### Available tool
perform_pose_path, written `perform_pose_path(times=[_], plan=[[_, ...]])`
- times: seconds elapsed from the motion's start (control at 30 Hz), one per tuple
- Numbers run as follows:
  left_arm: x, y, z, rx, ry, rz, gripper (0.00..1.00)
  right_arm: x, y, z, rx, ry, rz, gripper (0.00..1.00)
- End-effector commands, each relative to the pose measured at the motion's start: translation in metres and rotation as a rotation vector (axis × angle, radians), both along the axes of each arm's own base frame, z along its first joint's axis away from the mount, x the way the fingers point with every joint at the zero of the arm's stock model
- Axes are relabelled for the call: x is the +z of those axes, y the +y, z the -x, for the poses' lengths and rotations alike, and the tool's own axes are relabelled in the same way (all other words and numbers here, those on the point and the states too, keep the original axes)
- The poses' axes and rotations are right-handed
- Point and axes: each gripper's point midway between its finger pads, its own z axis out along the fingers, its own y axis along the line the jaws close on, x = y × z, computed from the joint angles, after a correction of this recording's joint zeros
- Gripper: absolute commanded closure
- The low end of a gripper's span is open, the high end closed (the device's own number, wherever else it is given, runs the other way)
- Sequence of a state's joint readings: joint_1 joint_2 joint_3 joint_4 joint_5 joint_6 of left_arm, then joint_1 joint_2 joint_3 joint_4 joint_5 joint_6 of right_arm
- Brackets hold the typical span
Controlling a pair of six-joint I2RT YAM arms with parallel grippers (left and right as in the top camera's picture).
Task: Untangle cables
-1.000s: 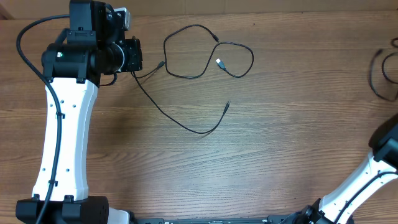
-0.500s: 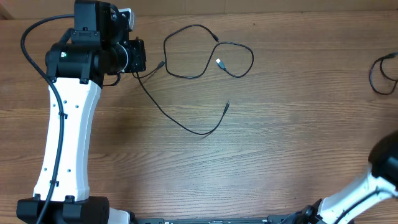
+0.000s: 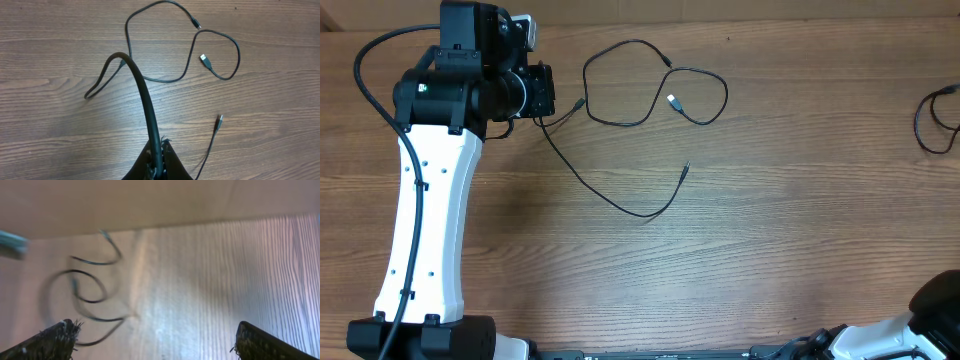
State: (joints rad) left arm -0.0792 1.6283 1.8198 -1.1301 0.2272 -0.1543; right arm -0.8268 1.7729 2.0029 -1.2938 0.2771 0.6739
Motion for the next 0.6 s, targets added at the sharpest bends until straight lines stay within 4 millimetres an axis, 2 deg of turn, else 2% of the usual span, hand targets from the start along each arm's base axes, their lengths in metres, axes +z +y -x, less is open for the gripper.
perform_pose_path(times=[0.0, 0.13, 0.23, 0.3, 0.43, 0.5, 0.57], plan=[[0.008, -0.003, 0.003, -0.009, -0.022, 0.000, 0.96, -0.050, -0.005, 0.007, -0.083, 0.035, -0.078, 0.00], [0.008, -0.003, 0.003, -0.008, -0.021, -0.001, 0.96, -0.102, -0.009, -0.004, -0.078, 0.022, -0.096, 0.00], [0.008, -0.003, 0.003, -0.008, -0.021, -0.001, 0.96, -0.135, -0.005, -0.030, 0.031, -0.054, -0.118, 0.00], [0.008, -0.003, 0.003, -0.008, -0.022, -0.001, 0.96, -0.154, 0.007, -0.064, 0.220, -0.151, -0.134, 0.00], [0.008, -0.003, 0.003, -0.009, -0.024, 0.000, 0.96, -0.177, 0.040, -0.133, 0.536, -0.326, -0.159, 0.00], [0.007, -0.003, 0.002, -0.009, -0.022, 0.000, 0.96, -0.180, 0.059, -0.166, 0.684, -0.395, -0.159, 0.00], [0.006, -0.003, 0.002, -0.009, -0.018, -0.001, 0.96, -0.181, 0.087, -0.205, 0.847, -0.479, -0.162, 0.00]])
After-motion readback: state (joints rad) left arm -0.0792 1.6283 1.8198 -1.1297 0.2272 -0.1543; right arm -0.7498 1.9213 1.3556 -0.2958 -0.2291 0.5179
